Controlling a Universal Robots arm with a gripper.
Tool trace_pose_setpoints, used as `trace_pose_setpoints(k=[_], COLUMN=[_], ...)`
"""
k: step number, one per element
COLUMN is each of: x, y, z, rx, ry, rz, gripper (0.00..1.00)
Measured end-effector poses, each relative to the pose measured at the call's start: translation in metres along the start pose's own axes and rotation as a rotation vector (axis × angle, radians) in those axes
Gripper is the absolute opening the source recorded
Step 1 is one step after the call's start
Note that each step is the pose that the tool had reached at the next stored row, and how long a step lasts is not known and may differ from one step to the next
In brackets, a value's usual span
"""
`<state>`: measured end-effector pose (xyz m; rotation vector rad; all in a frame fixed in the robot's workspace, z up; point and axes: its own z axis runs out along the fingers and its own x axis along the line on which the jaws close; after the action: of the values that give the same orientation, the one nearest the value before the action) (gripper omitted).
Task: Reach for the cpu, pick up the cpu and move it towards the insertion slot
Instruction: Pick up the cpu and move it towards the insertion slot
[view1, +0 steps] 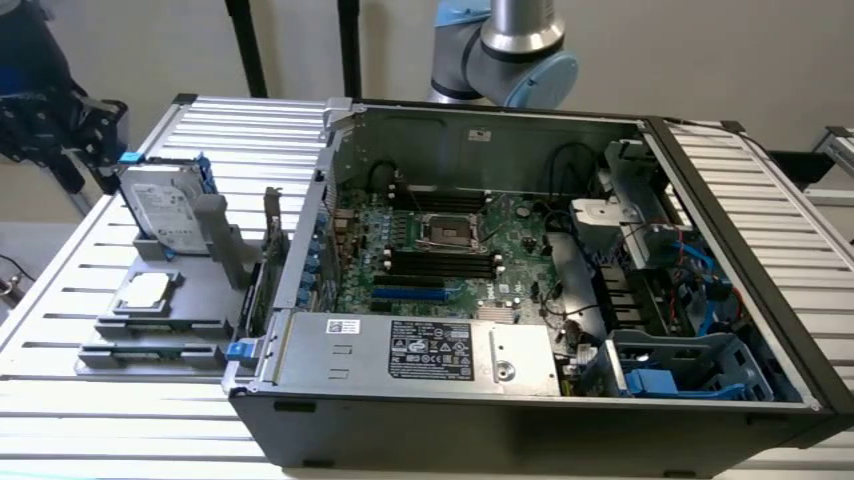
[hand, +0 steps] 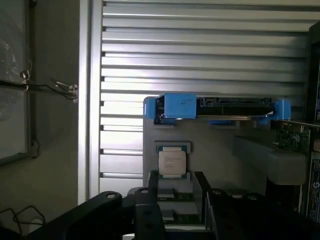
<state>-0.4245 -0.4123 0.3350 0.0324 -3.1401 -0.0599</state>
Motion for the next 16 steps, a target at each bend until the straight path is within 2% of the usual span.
trace_pose_setpoints(k=[1, 2, 5, 7, 8, 16], x=[0.000, 0.000, 0.000, 0.000, 0.000, -0.001], y=[-0.0001, -0.0001, -0.0003, -0.0005, -0.0007, -0.0044], z=[0.0003, 0.0008, 0.0052, 0.0088, 0.0106, 0.0249], rx=[0.0000, 0.0001, 0.0001, 0.0001, 0.0001, 0.0001], ry=[0.0001, 0.0003, 0.0003, 0.0003, 0.0003, 0.0004], rz=[0.000, 0.000, 0.000, 0.000, -0.001, -0.003], gripper=[0.47, 0.47, 0.65, 0.65, 0.71, 0.71])
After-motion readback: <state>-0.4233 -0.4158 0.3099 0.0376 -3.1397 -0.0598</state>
